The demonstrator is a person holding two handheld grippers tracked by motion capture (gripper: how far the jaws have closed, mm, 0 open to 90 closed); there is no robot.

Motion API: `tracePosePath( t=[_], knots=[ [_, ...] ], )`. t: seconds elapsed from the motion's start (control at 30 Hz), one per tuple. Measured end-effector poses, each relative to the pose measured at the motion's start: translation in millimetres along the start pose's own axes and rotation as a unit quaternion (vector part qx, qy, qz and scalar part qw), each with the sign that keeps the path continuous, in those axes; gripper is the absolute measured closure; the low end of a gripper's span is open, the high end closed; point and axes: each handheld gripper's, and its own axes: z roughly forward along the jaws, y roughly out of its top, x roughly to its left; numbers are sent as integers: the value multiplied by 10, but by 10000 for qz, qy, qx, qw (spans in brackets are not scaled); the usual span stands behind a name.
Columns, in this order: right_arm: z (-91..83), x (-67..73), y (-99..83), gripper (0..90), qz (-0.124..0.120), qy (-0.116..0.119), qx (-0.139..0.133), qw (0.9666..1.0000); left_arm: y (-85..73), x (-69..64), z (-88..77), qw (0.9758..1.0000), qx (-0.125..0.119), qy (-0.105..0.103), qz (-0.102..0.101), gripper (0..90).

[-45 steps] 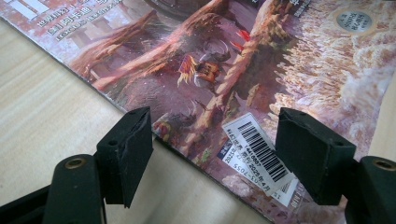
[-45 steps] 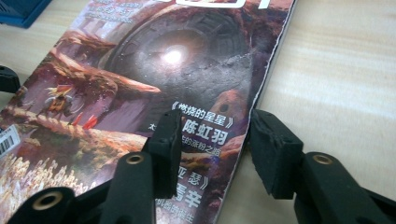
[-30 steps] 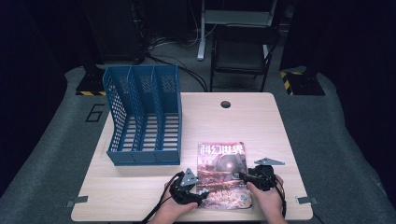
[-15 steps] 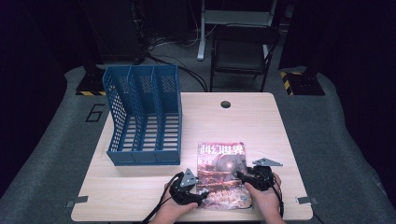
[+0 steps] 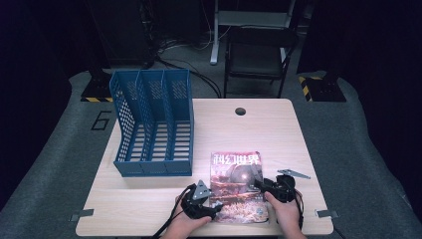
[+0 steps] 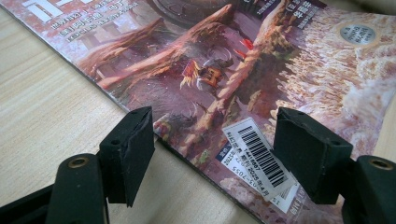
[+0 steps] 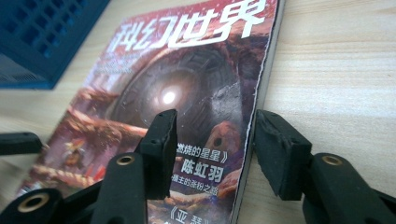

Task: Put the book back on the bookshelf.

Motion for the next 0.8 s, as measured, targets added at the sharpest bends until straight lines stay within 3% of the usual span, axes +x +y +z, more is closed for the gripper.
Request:
tracePosePath(
  t=[0.07,0.3,0.57,0.67,0.8],
  knots=[
    [-30,8,14,522,65,29,-38,10000,0,-2,1,10000,0,7,-6,288],
    [-118,116,79,530,-281,116,-232,9993,-3,-10,8,10000,-38,68,-24,288],
    [-178,176,100,550,-163,355,-214,9990,-3,-11,8,10000,-41,68,-26,289],
    [-188,163,90,563,38,457,-145,9988,-3,-10,7,10000,-38,67,-23,288],
    [-154,134,97,565,15,356,-50,9994,-1,-7,2,10000,-8,28,-24,289]
  ],
)
